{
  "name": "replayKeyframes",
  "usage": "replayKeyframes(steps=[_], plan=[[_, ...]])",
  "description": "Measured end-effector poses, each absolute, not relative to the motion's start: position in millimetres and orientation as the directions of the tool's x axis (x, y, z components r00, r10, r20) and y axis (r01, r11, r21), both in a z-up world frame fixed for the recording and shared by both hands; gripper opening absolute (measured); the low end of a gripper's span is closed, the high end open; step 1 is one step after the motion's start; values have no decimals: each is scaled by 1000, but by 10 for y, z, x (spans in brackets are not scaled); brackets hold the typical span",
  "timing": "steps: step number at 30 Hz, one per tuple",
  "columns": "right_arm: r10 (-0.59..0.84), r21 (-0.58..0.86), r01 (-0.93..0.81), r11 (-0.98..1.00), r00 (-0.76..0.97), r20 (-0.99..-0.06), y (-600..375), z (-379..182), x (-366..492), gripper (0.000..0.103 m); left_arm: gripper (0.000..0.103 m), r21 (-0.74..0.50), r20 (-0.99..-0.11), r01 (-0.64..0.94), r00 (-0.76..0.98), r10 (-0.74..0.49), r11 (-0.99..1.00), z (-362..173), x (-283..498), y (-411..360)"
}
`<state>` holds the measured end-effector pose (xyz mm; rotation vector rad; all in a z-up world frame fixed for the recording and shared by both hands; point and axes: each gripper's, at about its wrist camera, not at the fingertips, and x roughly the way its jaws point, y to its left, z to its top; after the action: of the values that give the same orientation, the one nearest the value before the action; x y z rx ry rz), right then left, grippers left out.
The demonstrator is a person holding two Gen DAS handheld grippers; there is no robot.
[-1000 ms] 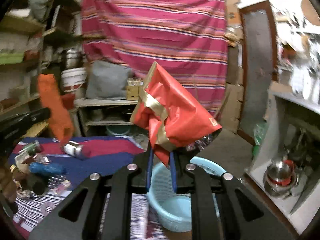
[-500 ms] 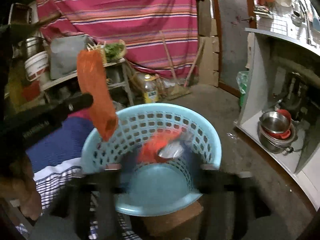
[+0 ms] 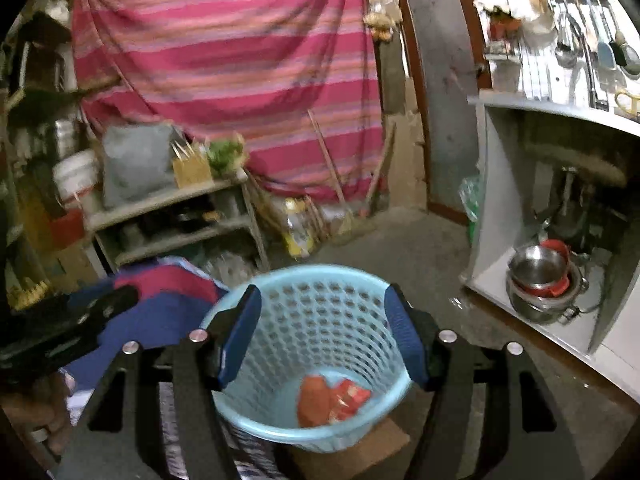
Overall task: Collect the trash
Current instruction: 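Grasp the blue plastic bags with the right tool while the left tool grasps the tan paper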
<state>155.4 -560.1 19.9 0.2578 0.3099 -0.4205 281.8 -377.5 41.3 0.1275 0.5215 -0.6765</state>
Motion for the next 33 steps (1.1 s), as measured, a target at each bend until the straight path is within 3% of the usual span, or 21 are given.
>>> replayKeyframes(steps=[5, 7, 14, 15, 18, 21, 25, 28, 30, 31, 33], plan=[[-266, 136, 316, 939, 917, -298, -4887, 542, 1690, 66, 54, -10, -444, 454, 796, -411, 891, 774, 2679, -2469], [-198, 120, 241, 963, 936, -290, -4499, 627, 1797, 68, 65, -11, -397, 335, 863, -312, 942, 866, 2535, -1754], [-16, -46, 2, 999, 946, -324, -2754, 715, 2267, 80, 68, 51, -346, -59, 935, 73, 997, 694, 2134, -21], [26, -46, -44, 998, 942, -334, -2517, 685, 2345, 81, 72, 37, -345, -76, 935, 84, 996, 643, 2110, 88], [104, -29, -123, 992, 929, -355, -2001, 448, 2525, 82, 74, -24, -404, -56, 914, 42, 998, 519, 2196, 318], [127, -12, -147, 989, 890, -437, -1643, 49, 2709, 82, 76, -8, -423, -52, 905, 44, 999, 400, 2324, 423], [61, -84, -119, 989, 860, -506, -1462, -242, 2964, 82, 76, -26, -447, -23, 895, 9, 999, 243, 2435, 497], [58, -54, -107, 993, 821, -568, -1559, -414, 3122, 81, 76, -54, -480, 20, 876, -44, 998, 113, 2569, 480], [60, -32, -101, 994, 780, -623, -1584, -545, 3256, 69, 76, -51, -496, 45, 866, -65, 998, 24, 2625, 432], [74, -17, -111, 994, 761, -645, -1595, -586, 3302, 39, 76, -47, -501, 57, 862, -72, 997, -8, 2652, 400], [114, 28, -125, 992, 764, -635, -1688, -540, 3262, 30, 77, -53, -518, 91, 849, -105, 994, -71, 2702, 322]])
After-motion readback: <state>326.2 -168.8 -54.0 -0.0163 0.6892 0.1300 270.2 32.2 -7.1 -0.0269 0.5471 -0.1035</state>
